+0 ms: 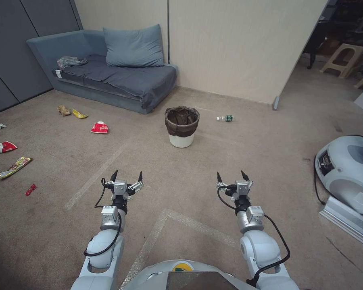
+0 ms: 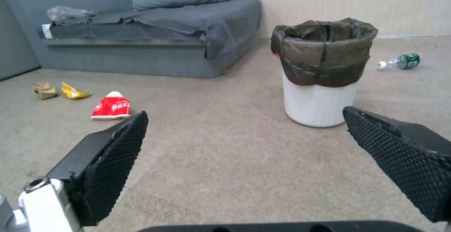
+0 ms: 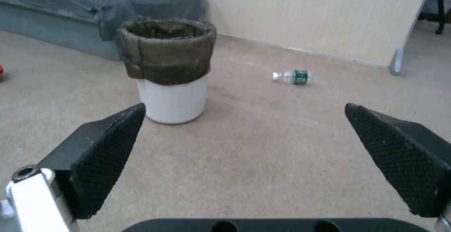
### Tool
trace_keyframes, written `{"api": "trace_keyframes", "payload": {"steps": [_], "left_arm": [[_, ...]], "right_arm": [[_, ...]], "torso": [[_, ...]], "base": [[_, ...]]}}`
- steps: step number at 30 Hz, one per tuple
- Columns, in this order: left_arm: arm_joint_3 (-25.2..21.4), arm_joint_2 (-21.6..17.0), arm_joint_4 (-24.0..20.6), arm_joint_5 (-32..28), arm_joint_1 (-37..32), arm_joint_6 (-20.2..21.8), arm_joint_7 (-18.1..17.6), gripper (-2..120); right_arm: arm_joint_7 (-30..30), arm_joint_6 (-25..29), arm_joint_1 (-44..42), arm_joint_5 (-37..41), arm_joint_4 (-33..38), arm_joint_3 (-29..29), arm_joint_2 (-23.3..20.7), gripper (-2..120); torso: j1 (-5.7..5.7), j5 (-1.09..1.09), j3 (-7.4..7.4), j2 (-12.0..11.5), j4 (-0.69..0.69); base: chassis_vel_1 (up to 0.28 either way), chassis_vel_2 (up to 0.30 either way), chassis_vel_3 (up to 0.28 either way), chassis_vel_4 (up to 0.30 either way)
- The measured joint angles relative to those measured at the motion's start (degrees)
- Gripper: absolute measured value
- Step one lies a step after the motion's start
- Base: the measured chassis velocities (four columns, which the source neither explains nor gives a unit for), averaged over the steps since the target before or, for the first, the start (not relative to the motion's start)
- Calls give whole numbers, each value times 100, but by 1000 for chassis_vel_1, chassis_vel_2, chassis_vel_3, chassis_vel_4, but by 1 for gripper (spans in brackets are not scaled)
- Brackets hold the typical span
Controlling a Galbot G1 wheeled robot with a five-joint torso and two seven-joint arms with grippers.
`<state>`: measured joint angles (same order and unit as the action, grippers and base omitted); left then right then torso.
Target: Pick up the trash bin, then pick up the garbage from the floor and place it into the trash bin.
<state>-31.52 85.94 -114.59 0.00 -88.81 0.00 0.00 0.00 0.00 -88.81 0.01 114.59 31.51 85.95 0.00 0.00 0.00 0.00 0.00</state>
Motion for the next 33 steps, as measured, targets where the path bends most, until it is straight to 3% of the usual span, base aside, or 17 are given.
{"api": "trace_keyframes", "payload": {"steps": [12, 15, 16, 19, 22, 33], "left_arm": [[16, 1, -66, 22, -13, 75, -34, 100], [176, 20, -677, 237, -111, 612, -310, 100], [176, 20, -677, 237, -111, 612, -310, 100], [379, 40, -1391, 482, -238, 1252, -634, 100], [418, 36, -1451, 485, -267, 1325, -679, 100], [418, 29, -1454, 455, -298, 1329, -733, 100]], "right_arm": [[4, 28, -16, -1, 17, 44, 15, 100], [94, 435, -227, -91, 390, 583, 226, 100], [94, 435, -227, -91, 390, 583, 226, 100], [220, 994, -435, -177, 729, 1179, 480, 100], [225, 1178, -418, -174, 667, 1212, 507, 100], [132, 1454, -396, -179, 528, 1244, 516, 100]], "torso": [[0, 0, 0, 0, 0], [0, 0, 0, 0, 1], [0, 0, 0, 0, 1], [0, 1, -1, 1, -5], [0, 1, -1, 1, 2], [0, 0, 0, 1, 0]], "base": [[0, 0, 0, 0], [0, 0, 0, 0], [0, 0, 0, 0], [0, 0, 0, 0], [0, 0, 0, 0], [0, 0, 0, 0]]}}
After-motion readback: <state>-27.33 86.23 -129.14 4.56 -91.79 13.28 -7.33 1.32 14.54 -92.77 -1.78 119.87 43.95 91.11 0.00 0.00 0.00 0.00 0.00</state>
